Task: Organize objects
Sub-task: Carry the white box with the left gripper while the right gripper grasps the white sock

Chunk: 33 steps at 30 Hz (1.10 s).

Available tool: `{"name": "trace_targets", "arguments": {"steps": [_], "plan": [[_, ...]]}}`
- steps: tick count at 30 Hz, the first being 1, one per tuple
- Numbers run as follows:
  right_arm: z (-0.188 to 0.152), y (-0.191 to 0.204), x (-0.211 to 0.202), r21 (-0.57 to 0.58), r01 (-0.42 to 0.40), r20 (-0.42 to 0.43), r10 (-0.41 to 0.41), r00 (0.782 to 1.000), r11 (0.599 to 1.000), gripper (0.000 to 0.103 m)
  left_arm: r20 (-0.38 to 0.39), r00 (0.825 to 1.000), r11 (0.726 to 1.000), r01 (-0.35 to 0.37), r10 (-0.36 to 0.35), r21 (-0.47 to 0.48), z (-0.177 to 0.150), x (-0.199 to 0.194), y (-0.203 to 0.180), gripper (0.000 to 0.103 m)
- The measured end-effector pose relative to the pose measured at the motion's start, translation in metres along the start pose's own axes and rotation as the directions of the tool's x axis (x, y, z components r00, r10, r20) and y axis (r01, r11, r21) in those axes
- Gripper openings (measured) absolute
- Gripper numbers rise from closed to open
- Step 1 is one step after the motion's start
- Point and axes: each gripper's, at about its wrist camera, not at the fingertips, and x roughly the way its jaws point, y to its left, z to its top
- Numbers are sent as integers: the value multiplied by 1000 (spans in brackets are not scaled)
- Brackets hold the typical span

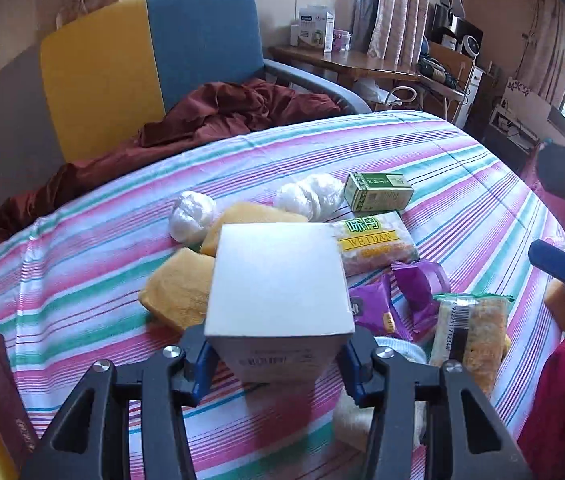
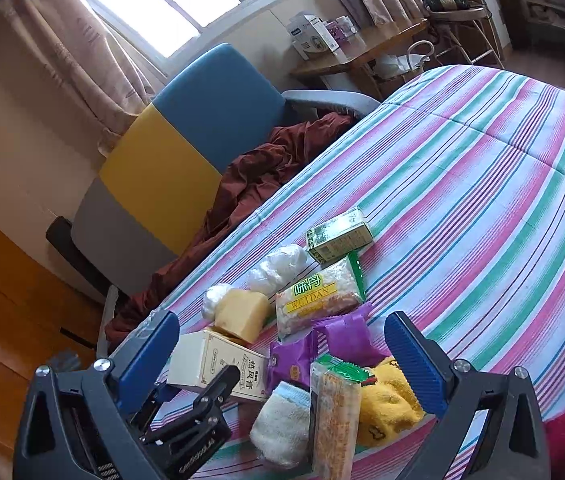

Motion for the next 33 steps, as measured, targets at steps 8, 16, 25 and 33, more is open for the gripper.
{"name": "trace_targets", "arguments": {"steps": [8, 16, 25, 33], "plan": [[-4, 12, 10, -82, 18, -35, -21, 999, 996, 103, 83, 996, 998, 38, -34, -49, -42, -56, 27, 50], [-19, 39, 24, -213, -52, -119, 26, 993, 976, 103, 94, 996, 994, 11, -1, -113, -89, -112, 59, 50], [-51, 69, 50, -390, -93, -263, -14, 965, 916, 102, 157, 987, 985, 7, 21, -173, -117, -164, 87, 50], [-70, 67, 76, -487, -12, -337, -175, 925, 873, 101, 213, 975, 963, -3, 63, -269, -141, -206, 124, 50]]}}
